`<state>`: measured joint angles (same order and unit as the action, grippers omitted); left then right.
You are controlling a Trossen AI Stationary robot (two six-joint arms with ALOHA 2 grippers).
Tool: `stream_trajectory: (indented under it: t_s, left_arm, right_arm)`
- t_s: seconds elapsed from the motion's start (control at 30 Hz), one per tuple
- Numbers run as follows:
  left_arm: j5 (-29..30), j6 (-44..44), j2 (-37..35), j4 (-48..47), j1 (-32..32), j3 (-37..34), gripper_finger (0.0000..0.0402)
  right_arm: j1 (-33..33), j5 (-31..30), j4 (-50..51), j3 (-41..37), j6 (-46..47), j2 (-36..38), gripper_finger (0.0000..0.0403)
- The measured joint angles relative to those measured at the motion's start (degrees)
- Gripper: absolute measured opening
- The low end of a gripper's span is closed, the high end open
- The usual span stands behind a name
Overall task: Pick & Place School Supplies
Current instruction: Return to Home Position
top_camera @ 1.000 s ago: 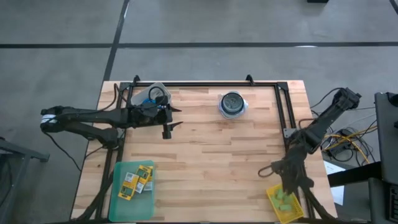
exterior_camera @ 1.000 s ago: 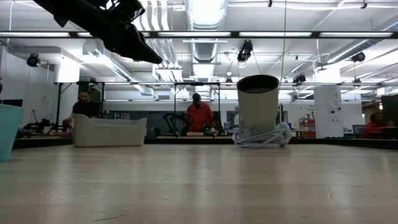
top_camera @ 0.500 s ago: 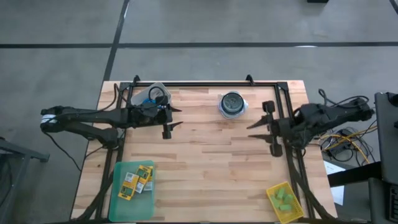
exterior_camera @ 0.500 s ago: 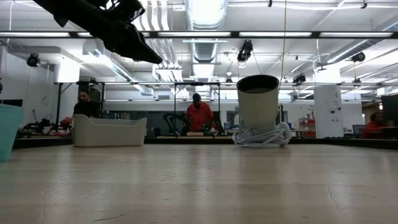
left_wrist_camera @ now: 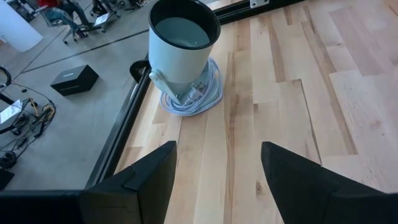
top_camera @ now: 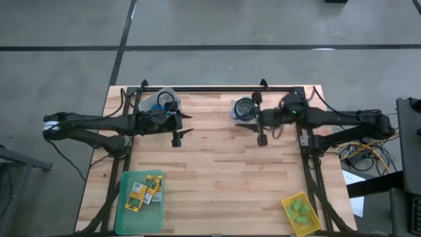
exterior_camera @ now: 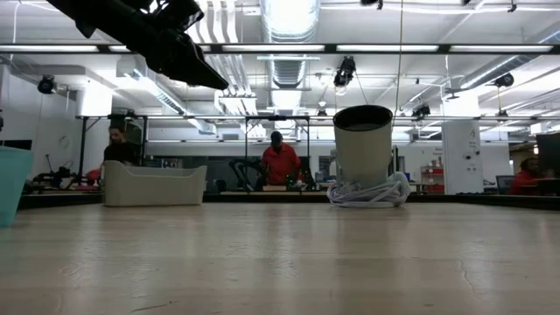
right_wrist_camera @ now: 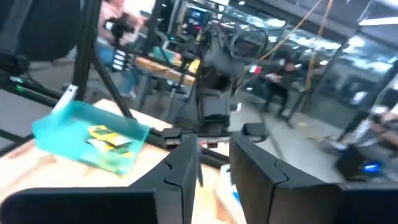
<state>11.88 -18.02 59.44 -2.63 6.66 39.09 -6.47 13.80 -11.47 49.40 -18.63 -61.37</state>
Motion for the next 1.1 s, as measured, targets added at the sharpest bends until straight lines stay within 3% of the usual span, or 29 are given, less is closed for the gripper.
stream_trajectory:
  t_s: [0.13,0.27,0.4,0.7,0.93,1.1]
  left_arm:
    - [-0.02,0.02,0.02,0.0,0.0,0.0,0.0241]
    - [-0.02,0.02,0.0,0.0,0.02,0.0,0.0241]
    - [-0.02,0.01,0.0,0.0,0.0,0.0,0.0241]
    - [-0.01,0.02,0.01,0.0,0.0,0.0,0.0241]
    - [-0.02,0.02,0.0,0.02,0.0,0.0,0.0241]
    - [-0.02,0.02,0.0,0.01,0.02,0.0,0.0241]
  right_arm:
    - [-5.22,9.37,-0.96,-1.33,3.98,-2.33,0.0077]
    - [-8.06,10.25,-0.52,-2.5,11.28,-4.0,0.007]
    - [-10.02,11.06,3.14,-3.32,12.65,-3.56,0.0073]
    - [-13.87,16.42,9.99,-6.97,-0.88,3.55,0.0077]
    - [-17.66,17.9,9.06,-15.14,0.02,10.51,0.0077]
    - [-19.64,20.86,-0.13,-23.76,4.55,16.75,0.0079]
